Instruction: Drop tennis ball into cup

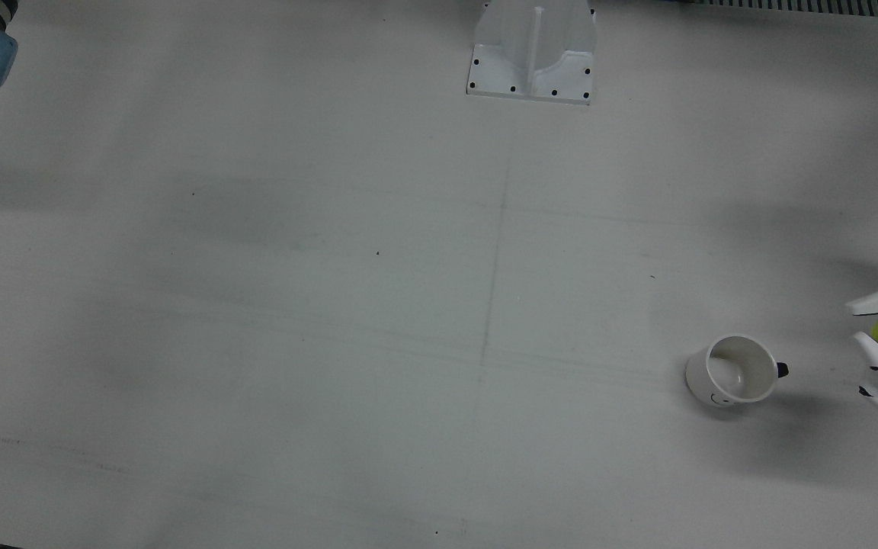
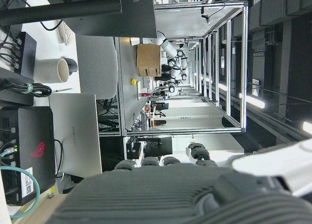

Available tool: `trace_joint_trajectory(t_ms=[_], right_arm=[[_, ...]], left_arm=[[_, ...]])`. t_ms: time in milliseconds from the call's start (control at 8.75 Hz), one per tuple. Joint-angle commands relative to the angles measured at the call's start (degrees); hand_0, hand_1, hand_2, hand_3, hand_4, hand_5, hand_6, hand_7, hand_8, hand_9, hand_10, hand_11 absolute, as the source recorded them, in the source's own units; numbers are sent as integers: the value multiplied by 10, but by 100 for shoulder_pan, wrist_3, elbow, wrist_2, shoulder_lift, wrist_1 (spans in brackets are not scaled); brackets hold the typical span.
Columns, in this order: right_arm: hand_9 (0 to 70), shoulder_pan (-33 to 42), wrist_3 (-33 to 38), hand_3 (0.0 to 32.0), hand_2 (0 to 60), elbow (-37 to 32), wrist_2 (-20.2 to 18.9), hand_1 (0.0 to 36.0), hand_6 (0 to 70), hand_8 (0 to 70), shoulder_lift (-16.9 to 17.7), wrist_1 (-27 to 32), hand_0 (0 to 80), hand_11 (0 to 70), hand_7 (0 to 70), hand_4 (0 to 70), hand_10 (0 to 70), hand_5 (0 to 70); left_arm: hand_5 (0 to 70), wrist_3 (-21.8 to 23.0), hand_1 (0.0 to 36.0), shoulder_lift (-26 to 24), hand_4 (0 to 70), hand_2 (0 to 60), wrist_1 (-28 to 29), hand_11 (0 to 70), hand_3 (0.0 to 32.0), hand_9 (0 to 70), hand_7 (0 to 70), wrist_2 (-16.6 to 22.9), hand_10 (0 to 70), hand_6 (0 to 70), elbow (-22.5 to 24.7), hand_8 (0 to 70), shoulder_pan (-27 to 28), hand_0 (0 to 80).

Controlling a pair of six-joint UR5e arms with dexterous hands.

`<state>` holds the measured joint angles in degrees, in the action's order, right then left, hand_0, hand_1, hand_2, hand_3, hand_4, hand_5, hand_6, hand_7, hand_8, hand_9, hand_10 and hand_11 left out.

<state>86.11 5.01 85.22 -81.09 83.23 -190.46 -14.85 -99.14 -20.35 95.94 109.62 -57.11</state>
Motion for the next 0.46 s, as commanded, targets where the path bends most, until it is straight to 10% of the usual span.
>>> trace_joint_trajectory(t_ms=[0, 343], right_arm=[[0, -7, 0, 0, 0, -5, 5, 0, 0, 0, 0, 0, 0, 0, 0, 0, 0, 0], [0, 2, 0, 0, 0, -5, 6, 0, 0, 0, 0, 0, 0, 0, 0, 0, 0, 0]], left_arm=[[261, -9, 360, -79, 700, 600, 4, 700, 0, 700, 700, -329, 700, 405, -151, 700, 437, 535], [257, -27, 360, -96, 700, 600, 39, 700, 0, 700, 700, -339, 700, 395, -256, 700, 464, 552]])
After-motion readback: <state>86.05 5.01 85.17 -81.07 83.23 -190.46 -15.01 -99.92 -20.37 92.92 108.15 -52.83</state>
